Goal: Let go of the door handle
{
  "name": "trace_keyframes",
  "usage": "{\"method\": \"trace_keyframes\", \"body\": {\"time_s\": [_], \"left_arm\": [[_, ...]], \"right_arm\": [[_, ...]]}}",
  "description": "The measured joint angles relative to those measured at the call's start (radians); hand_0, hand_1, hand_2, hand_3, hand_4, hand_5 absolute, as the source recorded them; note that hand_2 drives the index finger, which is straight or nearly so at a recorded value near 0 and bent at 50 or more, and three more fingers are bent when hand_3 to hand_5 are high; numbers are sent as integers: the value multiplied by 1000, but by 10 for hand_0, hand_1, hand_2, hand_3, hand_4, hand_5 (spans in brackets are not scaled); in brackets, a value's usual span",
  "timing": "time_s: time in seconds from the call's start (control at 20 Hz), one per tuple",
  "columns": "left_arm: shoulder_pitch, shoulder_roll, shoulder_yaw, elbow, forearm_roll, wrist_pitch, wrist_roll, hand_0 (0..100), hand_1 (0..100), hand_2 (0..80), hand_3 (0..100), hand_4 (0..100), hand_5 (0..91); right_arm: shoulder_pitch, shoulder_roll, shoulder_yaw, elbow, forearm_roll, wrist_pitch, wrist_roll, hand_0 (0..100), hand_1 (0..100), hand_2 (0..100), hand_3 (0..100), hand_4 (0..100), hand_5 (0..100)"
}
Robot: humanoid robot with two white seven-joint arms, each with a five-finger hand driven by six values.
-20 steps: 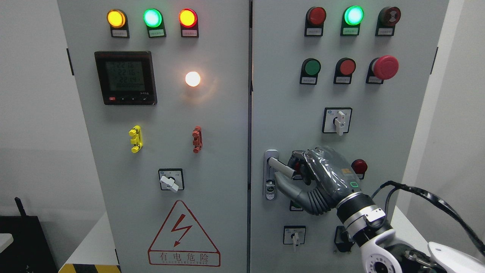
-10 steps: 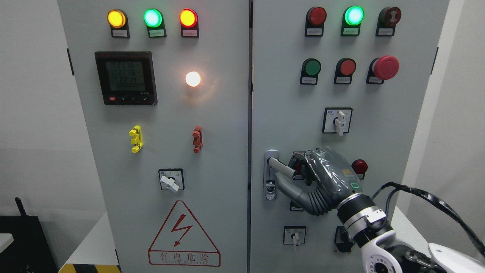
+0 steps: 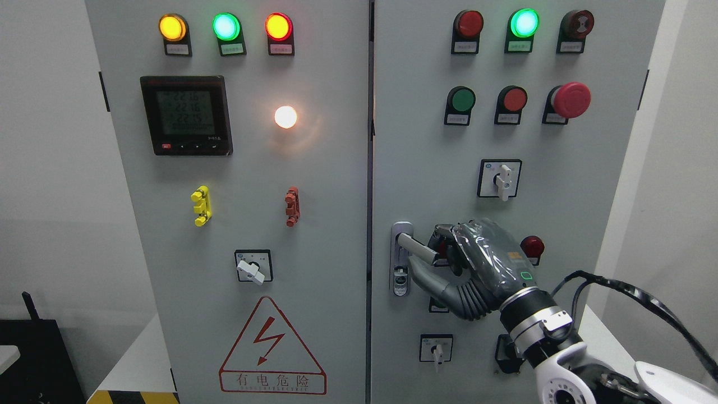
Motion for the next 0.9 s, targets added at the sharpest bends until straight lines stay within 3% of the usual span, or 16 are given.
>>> {"method": "trace_keyframes", "body": {"time_s": [0.9], "left_arm": [[0,0,0,0,0,0,0,120,389,0,0,0,0]], "right_arm": [[10,-1,-12,-4,2,-1,-5,463,311,722,1000,1000,1000]]}}
